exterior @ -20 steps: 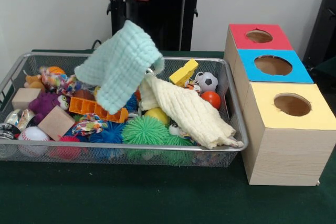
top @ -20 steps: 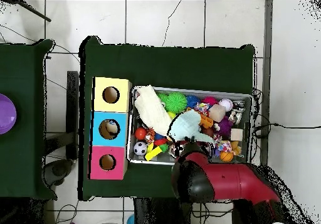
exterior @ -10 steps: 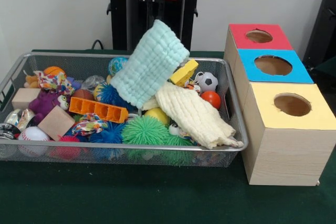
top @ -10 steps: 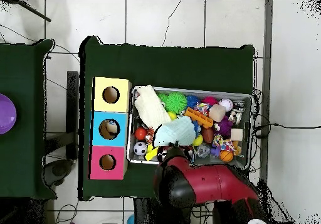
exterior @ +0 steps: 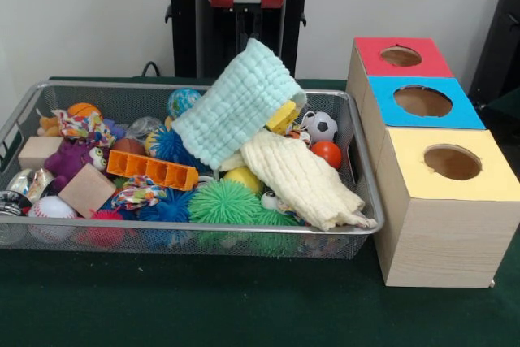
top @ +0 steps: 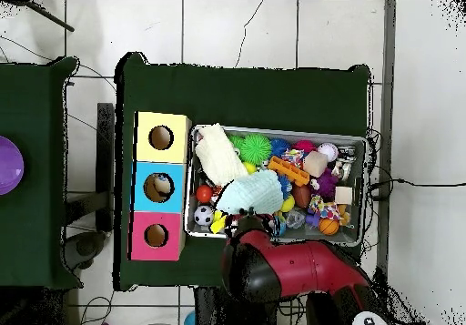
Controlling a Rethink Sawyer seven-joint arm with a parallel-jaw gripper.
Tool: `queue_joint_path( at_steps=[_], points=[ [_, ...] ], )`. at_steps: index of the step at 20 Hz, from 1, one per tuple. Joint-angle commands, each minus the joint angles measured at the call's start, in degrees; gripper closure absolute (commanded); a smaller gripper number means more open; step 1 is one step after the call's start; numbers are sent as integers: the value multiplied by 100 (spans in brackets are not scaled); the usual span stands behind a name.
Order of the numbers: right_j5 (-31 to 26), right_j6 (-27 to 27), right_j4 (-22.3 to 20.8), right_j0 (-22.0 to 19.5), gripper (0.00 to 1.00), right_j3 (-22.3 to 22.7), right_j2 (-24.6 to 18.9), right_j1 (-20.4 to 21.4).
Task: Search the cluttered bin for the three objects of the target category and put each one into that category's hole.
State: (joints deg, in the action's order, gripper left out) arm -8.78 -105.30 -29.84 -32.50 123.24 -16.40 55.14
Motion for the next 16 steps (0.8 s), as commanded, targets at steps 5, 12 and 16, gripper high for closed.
queue_joint_path(
  at_steps=[5, 12, 16],
  points=[
    [735, -793, -106, 95, 100, 157, 206, -522],
    [1185, -863, -104, 455, 100, 34, 636, -850],
    [1399, -859, -61, 609, 100, 3, 822, -980]
  ],
)
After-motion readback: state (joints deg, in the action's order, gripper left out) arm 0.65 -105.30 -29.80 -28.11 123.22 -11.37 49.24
